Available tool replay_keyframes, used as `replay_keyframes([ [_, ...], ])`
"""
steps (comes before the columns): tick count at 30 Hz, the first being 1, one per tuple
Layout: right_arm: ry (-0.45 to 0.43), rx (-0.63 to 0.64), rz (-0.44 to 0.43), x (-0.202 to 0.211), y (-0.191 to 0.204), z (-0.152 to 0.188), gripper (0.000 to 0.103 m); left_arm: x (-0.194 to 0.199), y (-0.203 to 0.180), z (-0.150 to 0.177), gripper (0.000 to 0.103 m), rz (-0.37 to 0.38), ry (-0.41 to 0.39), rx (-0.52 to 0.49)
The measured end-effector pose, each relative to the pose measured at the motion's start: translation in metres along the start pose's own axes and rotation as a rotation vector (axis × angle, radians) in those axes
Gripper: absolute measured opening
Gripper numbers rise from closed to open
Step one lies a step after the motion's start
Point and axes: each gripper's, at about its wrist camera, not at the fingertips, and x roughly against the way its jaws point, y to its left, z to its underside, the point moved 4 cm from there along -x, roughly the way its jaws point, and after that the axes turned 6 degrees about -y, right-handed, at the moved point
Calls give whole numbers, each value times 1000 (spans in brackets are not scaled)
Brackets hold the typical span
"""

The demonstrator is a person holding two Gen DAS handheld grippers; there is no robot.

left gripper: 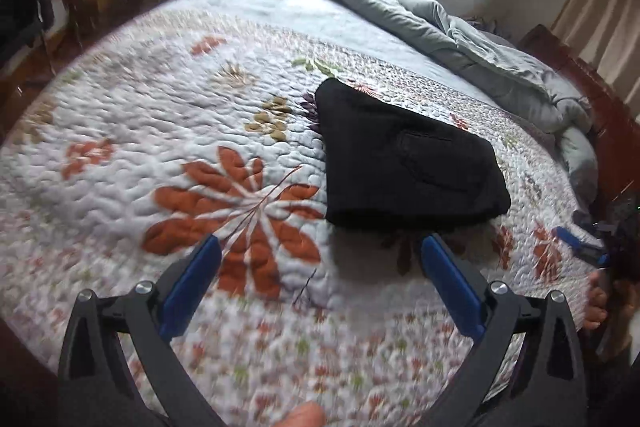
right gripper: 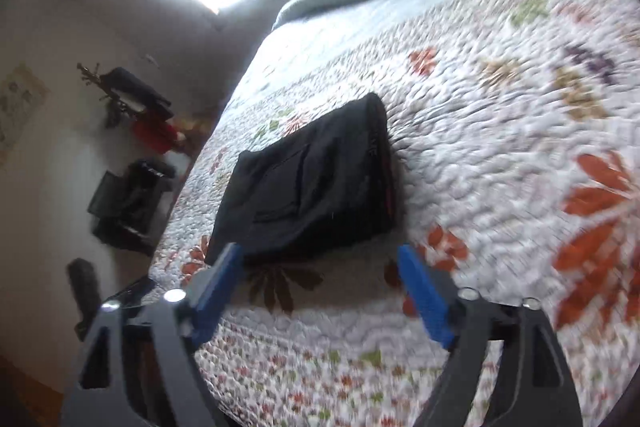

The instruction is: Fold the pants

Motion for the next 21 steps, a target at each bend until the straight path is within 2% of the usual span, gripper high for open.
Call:
replay_keyframes([
  [3,-60,0,29,45,9,31,91,43,-11,23,100,-82,-52,-57],
  [5,-96,25,91,72,14,53,94,73,-17,40,100,-111,-90,-61],
  [11,-184,149,210,131,46,104,97,146,-47,75,100,-124,-164,-84],
  [16,-274,337,249,173,101,134,99,194,-77,93,100,-117,-208,-105],
  [18,-302,399,269,186,120,144,99,210,-84,99,100,-144,-224,-126],
  [21,-312,437,275,198,143,155,99,227,-92,108,100,-157,-221,-138],
])
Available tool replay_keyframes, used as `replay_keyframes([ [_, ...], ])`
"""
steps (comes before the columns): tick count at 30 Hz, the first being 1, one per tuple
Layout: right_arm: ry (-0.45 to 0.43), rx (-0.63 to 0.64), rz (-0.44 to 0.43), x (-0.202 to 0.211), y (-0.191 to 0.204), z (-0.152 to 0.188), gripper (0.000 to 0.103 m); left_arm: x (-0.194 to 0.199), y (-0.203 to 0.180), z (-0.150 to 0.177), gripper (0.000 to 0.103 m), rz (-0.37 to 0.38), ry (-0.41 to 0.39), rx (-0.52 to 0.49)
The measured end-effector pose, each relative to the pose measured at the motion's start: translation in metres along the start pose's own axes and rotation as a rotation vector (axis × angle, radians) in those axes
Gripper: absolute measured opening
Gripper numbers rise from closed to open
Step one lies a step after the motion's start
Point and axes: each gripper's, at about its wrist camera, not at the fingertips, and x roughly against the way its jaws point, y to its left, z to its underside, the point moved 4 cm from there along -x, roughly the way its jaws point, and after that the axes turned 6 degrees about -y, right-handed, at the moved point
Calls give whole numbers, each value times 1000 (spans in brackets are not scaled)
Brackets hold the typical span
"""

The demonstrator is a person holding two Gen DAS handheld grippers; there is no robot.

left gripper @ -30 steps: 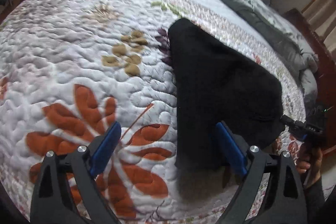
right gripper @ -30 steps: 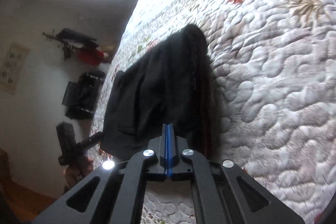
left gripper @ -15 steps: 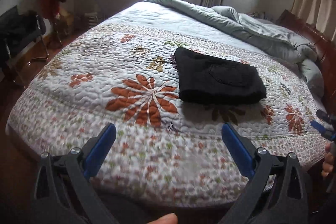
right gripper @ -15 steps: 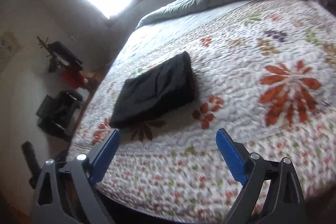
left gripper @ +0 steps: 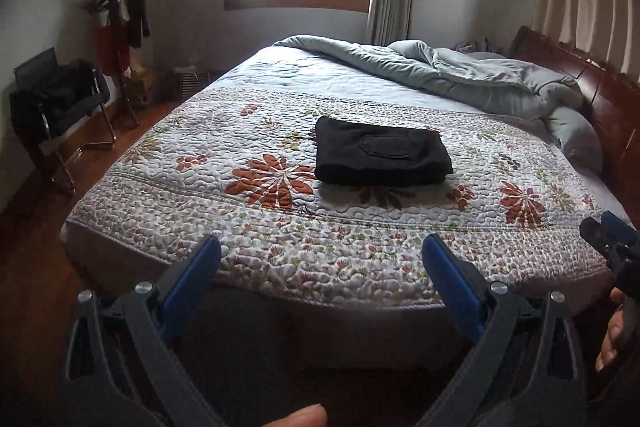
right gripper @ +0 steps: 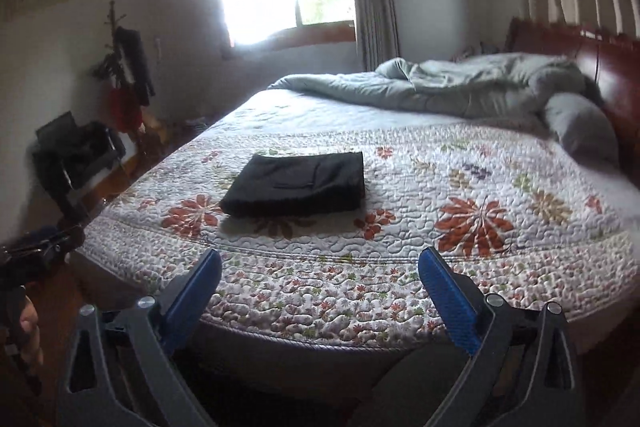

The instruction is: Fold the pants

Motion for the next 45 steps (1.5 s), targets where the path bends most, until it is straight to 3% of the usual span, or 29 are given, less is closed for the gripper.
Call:
replay_keyframes([
  [5,20,28,-10,22,28,-4,99,32,-3,0,100,-6,-15,2],
  [13,65,-6,25,36,30,-6,99,60,-4,0,100,-25,-55,-3],
  [45,141,-23,-13,-9,28,-18,99,20,-12,-21,100,-34,13,16],
])
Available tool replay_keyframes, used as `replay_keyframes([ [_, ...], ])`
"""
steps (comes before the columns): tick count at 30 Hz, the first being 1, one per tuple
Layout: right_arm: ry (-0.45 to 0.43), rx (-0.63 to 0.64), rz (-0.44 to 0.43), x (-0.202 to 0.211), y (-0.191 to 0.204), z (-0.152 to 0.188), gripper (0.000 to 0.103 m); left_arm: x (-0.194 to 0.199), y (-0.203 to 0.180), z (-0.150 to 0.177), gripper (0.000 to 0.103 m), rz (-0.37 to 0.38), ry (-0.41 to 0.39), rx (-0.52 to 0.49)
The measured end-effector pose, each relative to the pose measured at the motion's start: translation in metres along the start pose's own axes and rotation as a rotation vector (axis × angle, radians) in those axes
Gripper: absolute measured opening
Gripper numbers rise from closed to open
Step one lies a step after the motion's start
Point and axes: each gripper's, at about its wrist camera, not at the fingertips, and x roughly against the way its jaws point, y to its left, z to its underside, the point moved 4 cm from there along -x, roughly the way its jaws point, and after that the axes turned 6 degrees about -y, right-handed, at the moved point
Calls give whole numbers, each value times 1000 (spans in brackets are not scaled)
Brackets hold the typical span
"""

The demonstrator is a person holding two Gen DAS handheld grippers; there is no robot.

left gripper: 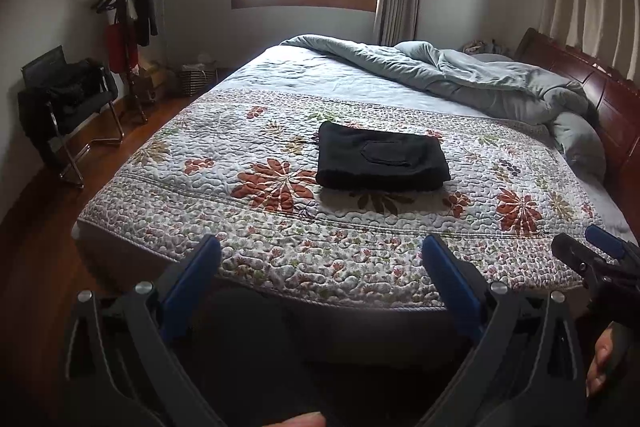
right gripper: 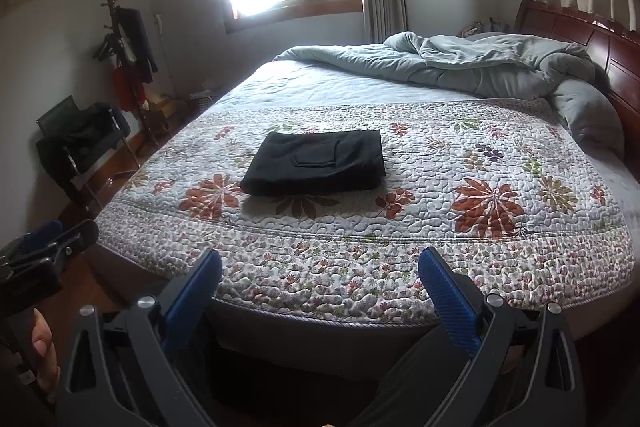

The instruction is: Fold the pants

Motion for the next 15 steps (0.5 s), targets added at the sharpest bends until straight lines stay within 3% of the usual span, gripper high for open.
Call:
replay_keyframes([
  [15,27,8,-1,-12,3,-6,99,-10,4,-7,100,17,12,26],
])
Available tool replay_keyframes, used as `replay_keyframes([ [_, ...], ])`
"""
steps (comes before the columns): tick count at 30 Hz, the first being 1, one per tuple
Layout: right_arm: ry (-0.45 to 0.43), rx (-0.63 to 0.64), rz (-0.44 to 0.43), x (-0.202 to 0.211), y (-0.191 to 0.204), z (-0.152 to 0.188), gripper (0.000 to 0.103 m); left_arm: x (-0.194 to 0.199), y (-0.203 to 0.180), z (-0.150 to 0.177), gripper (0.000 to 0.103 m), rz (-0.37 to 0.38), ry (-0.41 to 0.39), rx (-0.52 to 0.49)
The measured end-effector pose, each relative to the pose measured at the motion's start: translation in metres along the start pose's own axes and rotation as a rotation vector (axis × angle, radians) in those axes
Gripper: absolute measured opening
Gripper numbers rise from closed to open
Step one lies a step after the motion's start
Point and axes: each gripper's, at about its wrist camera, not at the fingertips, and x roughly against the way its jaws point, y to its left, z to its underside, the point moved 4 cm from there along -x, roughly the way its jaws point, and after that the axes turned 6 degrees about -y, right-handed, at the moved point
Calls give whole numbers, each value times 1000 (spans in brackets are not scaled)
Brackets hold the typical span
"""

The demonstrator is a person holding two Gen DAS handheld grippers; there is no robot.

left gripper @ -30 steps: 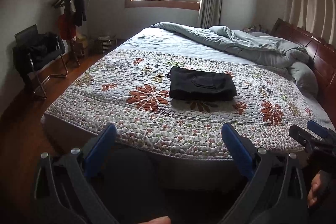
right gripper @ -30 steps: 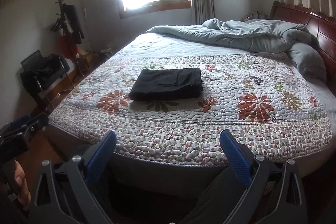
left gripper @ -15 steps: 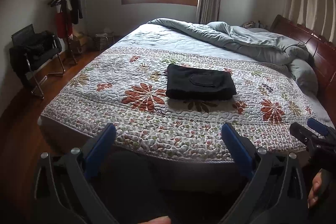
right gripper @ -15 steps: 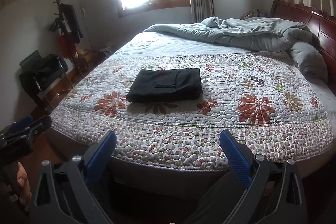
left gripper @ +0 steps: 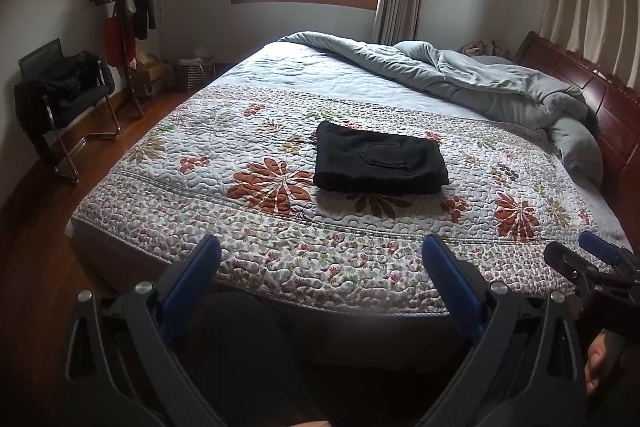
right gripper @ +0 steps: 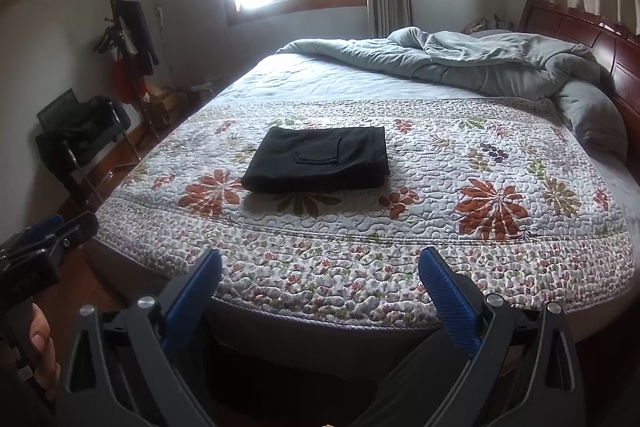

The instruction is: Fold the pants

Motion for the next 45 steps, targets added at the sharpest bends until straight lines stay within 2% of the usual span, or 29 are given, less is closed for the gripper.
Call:
replay_keyframes([
  [27,28,-22,7,-35,-11,4,99,-32,1,2,100,-22,18,-12],
  [45,32,-23,0,-41,-11,10,99,-37,0,3,100,-35,26,-30],
])
